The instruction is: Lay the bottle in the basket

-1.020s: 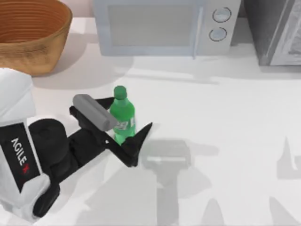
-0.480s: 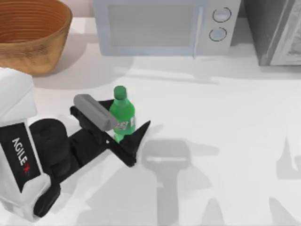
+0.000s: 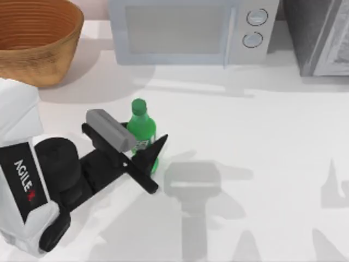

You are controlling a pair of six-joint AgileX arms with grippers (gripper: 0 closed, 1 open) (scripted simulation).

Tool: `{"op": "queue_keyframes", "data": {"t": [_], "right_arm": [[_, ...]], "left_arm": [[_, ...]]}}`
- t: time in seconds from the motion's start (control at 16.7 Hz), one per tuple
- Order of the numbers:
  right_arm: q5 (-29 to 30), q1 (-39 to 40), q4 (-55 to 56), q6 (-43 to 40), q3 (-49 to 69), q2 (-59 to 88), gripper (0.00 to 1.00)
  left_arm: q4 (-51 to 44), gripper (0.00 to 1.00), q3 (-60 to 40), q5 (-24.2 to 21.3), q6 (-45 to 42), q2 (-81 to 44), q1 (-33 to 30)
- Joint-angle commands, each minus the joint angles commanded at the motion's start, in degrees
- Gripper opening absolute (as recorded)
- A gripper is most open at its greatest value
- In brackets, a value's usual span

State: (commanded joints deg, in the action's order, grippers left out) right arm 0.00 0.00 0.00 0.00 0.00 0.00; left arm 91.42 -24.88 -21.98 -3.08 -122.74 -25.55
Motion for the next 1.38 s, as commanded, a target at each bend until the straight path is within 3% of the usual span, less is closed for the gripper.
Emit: {"op": "queue_keyframes", "data": {"t": [0.12, 0.66, 0.9, 1.38], "right_arm": [[0.0, 0.0, 0.0, 0.0, 0.0, 0.0, 1.0], [0.0, 0.0, 0.0, 0.0, 0.0, 0.0, 1.0], [0.0, 0.0, 0.0, 0.0, 0.0, 0.0, 1.0], [0.0, 0.0, 0.0, 0.0, 0.0, 0.0, 1.0]], "left_arm": [[0.0, 0.0, 0.0, 0.0, 0.0, 0.0, 0.0], [0.0, 0.0, 0.1, 0.0, -0.1, 0.0, 0.0], [-1.7, 0.0, -4.7, -1.4, -0.8, 2.3, 2.1], [-22.0, 0.0, -25.4, -11.1, -3.1, 7.0, 12.6]]}}
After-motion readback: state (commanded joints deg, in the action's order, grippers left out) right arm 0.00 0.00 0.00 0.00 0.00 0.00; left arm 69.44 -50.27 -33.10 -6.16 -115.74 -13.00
